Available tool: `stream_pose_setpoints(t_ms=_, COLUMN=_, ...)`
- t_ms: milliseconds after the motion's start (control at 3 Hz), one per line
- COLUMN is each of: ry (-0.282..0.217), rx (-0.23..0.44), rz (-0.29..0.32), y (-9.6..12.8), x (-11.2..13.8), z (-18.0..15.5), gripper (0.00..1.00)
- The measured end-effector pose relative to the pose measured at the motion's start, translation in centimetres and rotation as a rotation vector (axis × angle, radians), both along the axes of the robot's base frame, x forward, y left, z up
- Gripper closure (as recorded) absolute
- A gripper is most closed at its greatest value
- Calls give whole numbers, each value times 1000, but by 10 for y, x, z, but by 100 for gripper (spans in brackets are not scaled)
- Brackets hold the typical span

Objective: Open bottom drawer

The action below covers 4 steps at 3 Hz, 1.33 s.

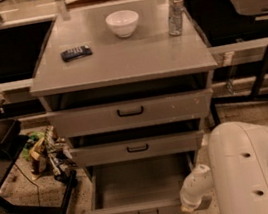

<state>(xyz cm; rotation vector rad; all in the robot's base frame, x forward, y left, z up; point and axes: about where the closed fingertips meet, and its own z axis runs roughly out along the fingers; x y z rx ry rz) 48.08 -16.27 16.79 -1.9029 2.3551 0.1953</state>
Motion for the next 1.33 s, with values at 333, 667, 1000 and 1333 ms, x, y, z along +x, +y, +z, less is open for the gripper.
stream_pose_setpoints(t_ms=333, ry=1, rx=0, rz=0, y=0, x=0, z=0, gripper=100)
stream_pose_setpoints(t_ms=667, ry=34, rx=-3, rz=5, y=-6, x=-17, z=-2, gripper=100)
stream_pose_setpoints(t_ms=1000, ry=34, rx=-3, rz=5, y=-6, x=-17, z=-2, gripper=100)
stream_pose_setpoints(t_ms=1333, ry=54, rx=5, rz=12, y=-7, x=-26, z=-4, gripper=100)
